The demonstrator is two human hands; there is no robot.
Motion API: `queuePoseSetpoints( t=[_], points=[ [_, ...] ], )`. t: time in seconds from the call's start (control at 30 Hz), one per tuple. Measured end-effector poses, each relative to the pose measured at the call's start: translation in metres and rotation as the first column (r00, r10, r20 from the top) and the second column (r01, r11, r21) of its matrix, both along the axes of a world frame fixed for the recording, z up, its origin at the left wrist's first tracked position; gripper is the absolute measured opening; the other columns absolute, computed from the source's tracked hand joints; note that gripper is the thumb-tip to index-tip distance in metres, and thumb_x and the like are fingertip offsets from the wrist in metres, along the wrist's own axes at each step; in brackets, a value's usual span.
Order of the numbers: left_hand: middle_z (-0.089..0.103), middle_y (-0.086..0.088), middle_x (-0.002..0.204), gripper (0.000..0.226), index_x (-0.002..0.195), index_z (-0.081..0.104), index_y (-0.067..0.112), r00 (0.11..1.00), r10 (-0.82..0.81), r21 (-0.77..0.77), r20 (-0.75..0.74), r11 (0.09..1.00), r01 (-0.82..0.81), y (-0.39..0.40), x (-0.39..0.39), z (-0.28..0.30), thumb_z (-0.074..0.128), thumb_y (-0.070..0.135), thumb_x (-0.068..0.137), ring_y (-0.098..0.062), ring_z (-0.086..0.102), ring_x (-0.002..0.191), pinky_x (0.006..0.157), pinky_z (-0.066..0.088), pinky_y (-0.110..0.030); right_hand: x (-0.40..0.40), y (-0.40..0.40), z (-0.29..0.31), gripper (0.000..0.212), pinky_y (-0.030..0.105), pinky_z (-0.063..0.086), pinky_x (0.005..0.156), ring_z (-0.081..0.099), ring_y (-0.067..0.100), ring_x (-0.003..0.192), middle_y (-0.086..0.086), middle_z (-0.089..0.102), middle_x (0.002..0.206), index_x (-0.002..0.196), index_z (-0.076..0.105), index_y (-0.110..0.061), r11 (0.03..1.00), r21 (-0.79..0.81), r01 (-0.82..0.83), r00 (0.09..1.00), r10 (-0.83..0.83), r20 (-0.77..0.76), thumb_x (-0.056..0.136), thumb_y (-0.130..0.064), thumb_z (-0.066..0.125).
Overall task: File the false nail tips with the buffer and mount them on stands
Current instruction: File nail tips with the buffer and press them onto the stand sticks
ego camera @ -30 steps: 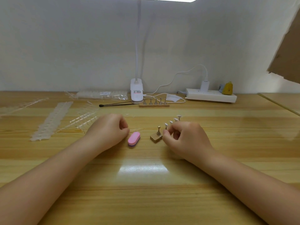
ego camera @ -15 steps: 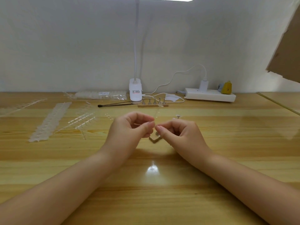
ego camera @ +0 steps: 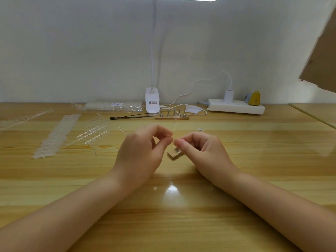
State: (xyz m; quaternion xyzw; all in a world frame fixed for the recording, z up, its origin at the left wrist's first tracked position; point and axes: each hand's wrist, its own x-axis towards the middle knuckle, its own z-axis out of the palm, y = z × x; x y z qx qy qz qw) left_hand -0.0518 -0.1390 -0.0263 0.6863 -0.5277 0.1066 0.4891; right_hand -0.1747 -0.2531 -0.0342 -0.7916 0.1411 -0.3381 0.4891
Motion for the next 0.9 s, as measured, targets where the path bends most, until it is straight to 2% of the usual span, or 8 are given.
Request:
queuePoseSetpoints(
  t=[0.07, 0.13, 0.27, 0.37, 0.47, 0.7, 0.8, 0.9],
  points=[
    [0.064, 0.016, 0.071, 0.012, 0.081, 0.064, 0.029, 0.953, 0.004, 0.028, -0.304, 1.000, 0.005, -0.005, 0.001, -0.001, 0.069, 0.020, 0.086, 0.000, 0.056, 0.059, 0.056, 0.042, -0.011, 0.001, 0.001, 0.002, 0.013, 0.016, 0.041, 0.055, 0.049, 0.005, 0.054, 0.013, 0.060, 0.062, 0.085, 0.071, -0.008, 1.000, -0.004, -0.010, 1.000, 0.010, 0.003, 0.089, -0.020, 0.067],
    [0.064, 0.012, 0.076, 0.014, 0.081, 0.062, 0.030, 0.913, 0.061, 0.024, -0.404, 0.998, -0.056, -0.008, 0.008, 0.000, 0.065, 0.018, 0.089, 0.006, 0.057, 0.066, 0.059, 0.041, -0.006, 0.000, -0.001, 0.002, 0.013, 0.016, 0.041, 0.055, 0.047, 0.004, 0.054, 0.011, 0.060, 0.061, 0.086, 0.070, -0.008, 0.999, -0.037, -0.001, 1.000, 0.001, -0.016, 0.089, -0.020, 0.066],
    [0.064, 0.013, 0.080, 0.007, 0.086, 0.063, 0.029, 0.916, 0.301, 0.287, -0.264, 0.932, -0.223, -0.002, 0.041, 0.006, 0.070, 0.030, 0.084, -0.001, 0.060, 0.072, 0.062, 0.046, -0.023, -0.002, -0.008, 0.000, 0.012, 0.008, 0.038, 0.053, 0.048, -0.004, 0.047, -0.018, 0.056, 0.049, 0.087, 0.070, -0.007, 1.000, -0.003, 0.022, 1.000, -0.022, 0.008, 0.089, -0.018, 0.067],
    [0.063, 0.010, 0.085, 0.024, 0.094, 0.063, 0.027, 0.902, 0.392, 0.542, -0.181, 0.805, -0.240, 0.000, 0.054, 0.004, 0.074, 0.042, 0.079, -0.012, 0.062, 0.078, 0.061, 0.044, -0.026, -0.001, -0.009, -0.001, 0.015, 0.006, 0.037, 0.050, 0.050, -0.004, 0.045, -0.019, 0.056, 0.047, 0.086, 0.071, -0.007, 0.999, 0.043, 0.014, 1.000, -0.014, 0.000, 0.088, -0.022, 0.068],
    [0.062, 0.008, 0.093, 0.032, 0.101, 0.058, 0.028, 0.884, 0.456, 0.589, 0.101, 0.689, -0.422, 0.001, 0.052, 0.004, 0.063, 0.054, 0.083, -0.018, 0.059, 0.089, 0.070, 0.046, -0.030, 0.000, -0.010, -0.001, 0.016, 0.007, 0.037, 0.046, 0.049, -0.003, 0.043, -0.017, 0.057, 0.047, 0.081, 0.071, -0.010, 0.993, 0.121, 0.013, 1.000, -0.012, -0.012, 0.086, -0.026, 0.070],
    [0.065, 0.001, 0.086, 0.040, 0.088, 0.064, 0.018, 0.913, 0.257, 0.691, 0.316, 0.597, -0.407, 0.001, 0.027, 0.007, 0.051, 0.056, 0.089, -0.020, 0.060, 0.081, 0.070, 0.052, -0.031, 0.002, -0.016, -0.004, 0.017, 0.021, 0.033, 0.044, 0.036, 0.009, 0.044, -0.007, 0.045, 0.048, 0.085, 0.073, -0.012, 0.955, 0.295, -0.029, 0.999, 0.033, -0.011, 0.087, -0.027, 0.066],
    [0.063, 0.001, 0.092, 0.029, 0.093, 0.064, 0.017, 0.931, 0.208, 0.611, 0.300, 0.708, -0.355, 0.004, 0.025, 0.009, 0.048, 0.043, 0.095, -0.020, 0.058, 0.086, 0.074, 0.049, -0.032, 0.001, -0.017, -0.005, 0.017, 0.020, 0.032, 0.043, 0.034, 0.010, 0.046, -0.004, 0.043, 0.051, 0.089, 0.072, -0.008, 0.928, 0.364, -0.077, 0.997, 0.083, -0.003, 0.089, -0.023, 0.064],
    [0.061, 0.003, 0.090, 0.018, 0.099, 0.066, 0.017, 0.965, 0.050, 0.181, 0.257, 0.978, -0.099, 0.004, 0.020, 0.012, 0.056, 0.031, 0.095, -0.016, 0.058, 0.084, 0.076, 0.049, -0.035, 0.002, -0.019, -0.003, 0.015, 0.018, 0.029, 0.041, 0.032, 0.009, 0.044, -0.003, 0.038, 0.051, 0.086, 0.068, -0.006, 0.881, 0.451, -0.140, 0.989, 0.147, 0.021, 0.089, -0.020, 0.062]
  ],
)
